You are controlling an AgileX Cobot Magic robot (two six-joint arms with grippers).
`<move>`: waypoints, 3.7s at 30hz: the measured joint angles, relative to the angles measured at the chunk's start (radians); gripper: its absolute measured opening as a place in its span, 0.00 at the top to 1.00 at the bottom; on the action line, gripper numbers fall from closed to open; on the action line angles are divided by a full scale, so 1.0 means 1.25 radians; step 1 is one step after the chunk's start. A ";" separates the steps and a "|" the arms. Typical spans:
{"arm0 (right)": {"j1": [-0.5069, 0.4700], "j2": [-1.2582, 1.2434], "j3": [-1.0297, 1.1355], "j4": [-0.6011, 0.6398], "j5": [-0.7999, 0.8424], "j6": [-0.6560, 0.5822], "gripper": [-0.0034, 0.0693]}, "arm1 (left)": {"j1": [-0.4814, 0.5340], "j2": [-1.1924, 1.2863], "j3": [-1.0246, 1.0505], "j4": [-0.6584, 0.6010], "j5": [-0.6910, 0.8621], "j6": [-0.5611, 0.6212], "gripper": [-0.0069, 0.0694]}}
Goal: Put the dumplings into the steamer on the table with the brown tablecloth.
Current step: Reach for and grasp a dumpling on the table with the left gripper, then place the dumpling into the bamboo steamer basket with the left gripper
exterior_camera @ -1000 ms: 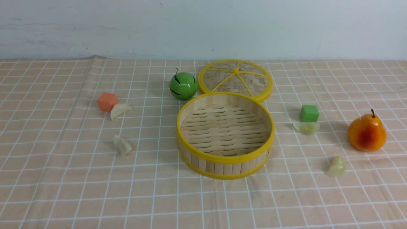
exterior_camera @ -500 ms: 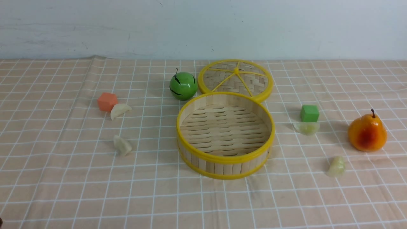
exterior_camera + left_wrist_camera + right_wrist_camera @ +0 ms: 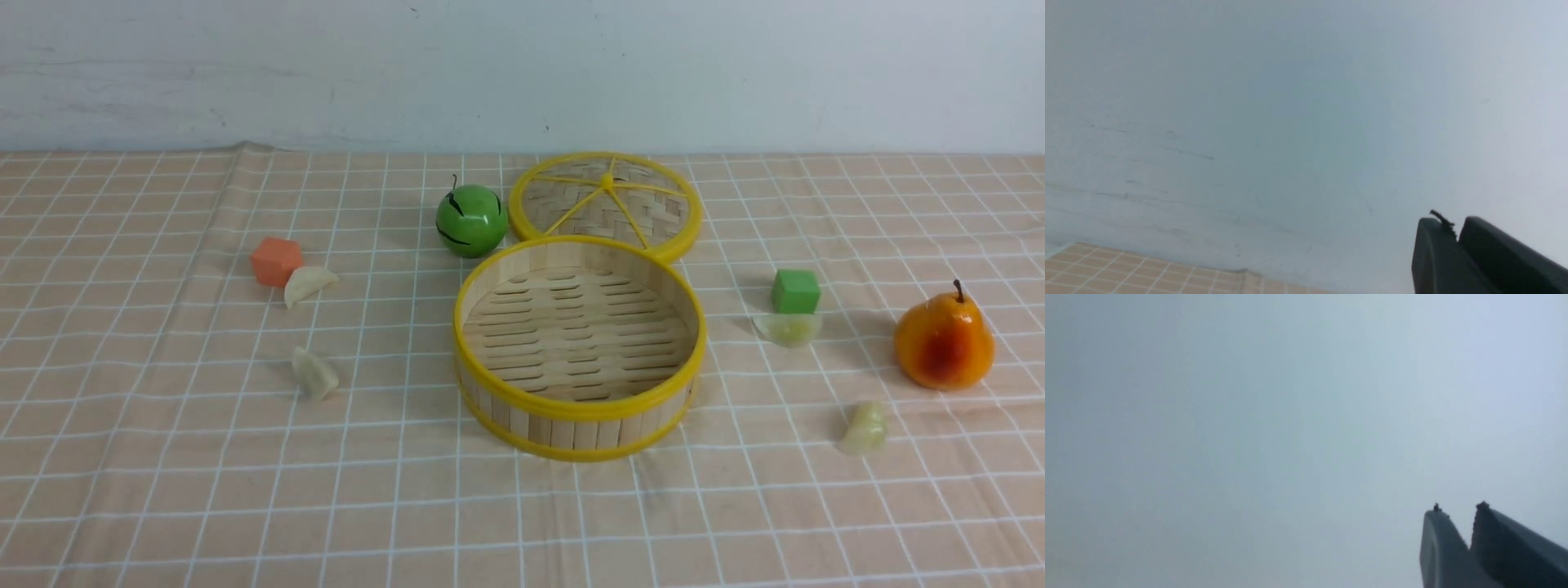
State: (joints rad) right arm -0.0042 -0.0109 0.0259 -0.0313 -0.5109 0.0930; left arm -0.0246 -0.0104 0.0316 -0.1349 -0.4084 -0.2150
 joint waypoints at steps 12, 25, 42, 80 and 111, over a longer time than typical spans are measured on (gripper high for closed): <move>0.000 0.110 -0.092 -0.006 0.029 0.138 0.86 | 0.000 0.093 -0.183 0.246 0.011 -0.411 0.87; 0.014 0.612 -0.374 -0.052 0.354 0.123 0.97 | -0.002 0.653 -0.481 0.517 0.157 -0.568 0.93; 0.270 1.049 -0.680 0.056 0.896 -0.004 0.97 | -0.187 1.183 -0.776 0.685 0.563 -0.773 0.93; 0.270 1.080 -0.680 0.251 0.886 -0.164 0.96 | -0.055 1.839 -1.532 0.131 0.861 0.072 0.39; 0.270 1.080 -0.680 0.281 0.878 -0.164 0.93 | -0.272 1.697 -1.536 -0.153 0.951 0.099 0.67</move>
State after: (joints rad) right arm 0.3338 1.3386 -0.8239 0.3194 0.5870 -0.1117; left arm -0.3644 2.1111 -1.8882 -0.3260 0.7808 -0.0910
